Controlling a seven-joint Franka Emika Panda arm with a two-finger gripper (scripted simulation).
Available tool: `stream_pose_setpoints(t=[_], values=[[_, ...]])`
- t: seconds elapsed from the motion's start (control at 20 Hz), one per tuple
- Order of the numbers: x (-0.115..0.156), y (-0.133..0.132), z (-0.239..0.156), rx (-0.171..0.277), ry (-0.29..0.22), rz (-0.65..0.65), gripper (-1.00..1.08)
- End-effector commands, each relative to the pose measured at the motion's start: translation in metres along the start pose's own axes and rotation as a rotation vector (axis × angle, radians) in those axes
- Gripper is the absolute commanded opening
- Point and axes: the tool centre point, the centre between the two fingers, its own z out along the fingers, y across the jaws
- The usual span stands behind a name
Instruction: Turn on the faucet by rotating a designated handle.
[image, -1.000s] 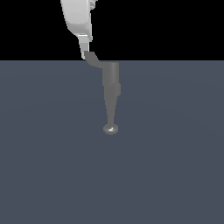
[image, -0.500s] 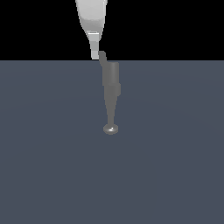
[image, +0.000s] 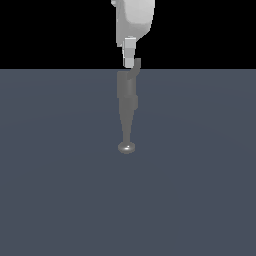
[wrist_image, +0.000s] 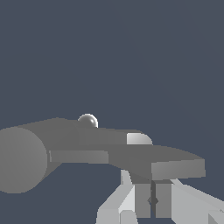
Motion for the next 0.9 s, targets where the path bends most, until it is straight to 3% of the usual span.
stream_pose_setpoints(t=[0.0, 0.25, 0.3, 0.35, 0.85], values=[[0.026, 0.002, 0.002, -0.003, 0.000, 0.022, -1.00], [0.054, 0.003, 0.003, -0.006, 0.000, 0.025, -1.00], [0.054, 0.003, 0.003, -0.006, 0.000, 0.025, -1.00], [0.032, -0.001, 0.000, 0.000, -0.001, -0.009, -1.00], [0.057, -0.020, 0.001, -0.001, -0.001, 0.002, -1.00]])
